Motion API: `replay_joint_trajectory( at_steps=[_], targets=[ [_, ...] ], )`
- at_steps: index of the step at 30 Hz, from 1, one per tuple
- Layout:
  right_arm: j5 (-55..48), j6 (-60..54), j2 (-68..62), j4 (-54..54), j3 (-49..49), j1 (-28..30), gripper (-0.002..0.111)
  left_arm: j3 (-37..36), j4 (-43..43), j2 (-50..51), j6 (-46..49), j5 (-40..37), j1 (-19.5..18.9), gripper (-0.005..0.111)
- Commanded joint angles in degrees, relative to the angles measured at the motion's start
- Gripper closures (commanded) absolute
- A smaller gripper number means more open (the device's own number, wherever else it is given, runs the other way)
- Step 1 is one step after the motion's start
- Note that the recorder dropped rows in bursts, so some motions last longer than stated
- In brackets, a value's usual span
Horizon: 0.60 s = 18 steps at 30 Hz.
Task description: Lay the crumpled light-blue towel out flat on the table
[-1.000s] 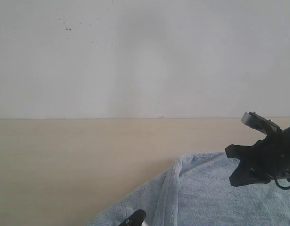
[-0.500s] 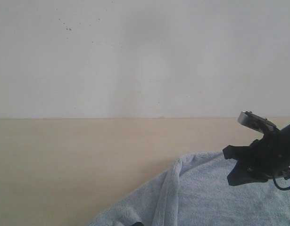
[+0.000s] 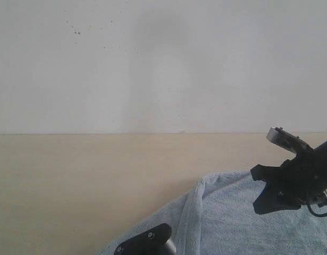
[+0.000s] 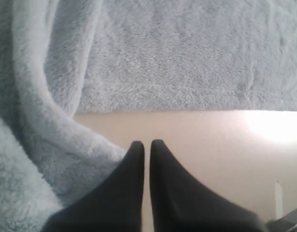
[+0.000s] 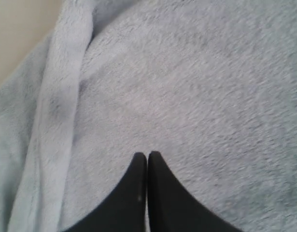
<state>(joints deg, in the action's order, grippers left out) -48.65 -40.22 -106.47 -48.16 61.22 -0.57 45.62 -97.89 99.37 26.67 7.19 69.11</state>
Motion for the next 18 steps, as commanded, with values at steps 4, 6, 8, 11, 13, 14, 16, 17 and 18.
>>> replay_joint_trajectory(
  at_steps=[4, 6, 8, 11, 13, 14, 16, 17, 18],
  targets=[
    [-19.14, 2.76, 0.0, -1.53, -1.62, -3.12, 0.109, -0.08, 1.69, -1.88, 12.74, 2.4, 0.09, 0.103],
    [-19.29, 2.56, 0.0, -0.28, -3.91, -6.61, 0.109, -0.08, 1.69, -1.88, 15.11, 2.1, 0.09, 0.103],
    [-16.16, 1.58, 0.0, 1.11, -6.4, -10.61, 0.109, -0.08, 1.69, -1.88, 17.94, 1.37, 0.09, 0.102],
    [-9.23, 1.34, 0.0, 4.28, -9.57, -15.36, 0.109, -0.18, 1.69, -1.88, 21.6, 0.53, 0.09, 0.093],
    [-5.5, 1.34, 0.0, 4.67, -11.69, -16.82, 0.109, -0.37, 1.69, -1.88, 22.29, 0.22, 0.09, 0.08],
    [-3.99, 1.34, 0.0, 4.61, -12.74, -17.28, 0.109, -0.6, 1.69, -1.88, 22.29, 0.22, 0.09, 0.074],
    [-3.55, 1.34, 0.0, 4.37, -13.82, -17.26, 0.109, -1.07, 1.55, -1.88, 22.29, 0.22, 0.09, 0.058],
    [-3.78, 1.2, 0.0, 4.38, -13.82, -17.26, 0.109, -1.38, 1.55, -1.88, 22.29, 0.43, 0.09, 0.053],
    [-4.29, 1.06, 0.0, 4.38, -13.82, -17.26, 0.109, -1.92, 1.45, -1.88, 22.29, 1.15, 0.09, 0.048]
  ],
)
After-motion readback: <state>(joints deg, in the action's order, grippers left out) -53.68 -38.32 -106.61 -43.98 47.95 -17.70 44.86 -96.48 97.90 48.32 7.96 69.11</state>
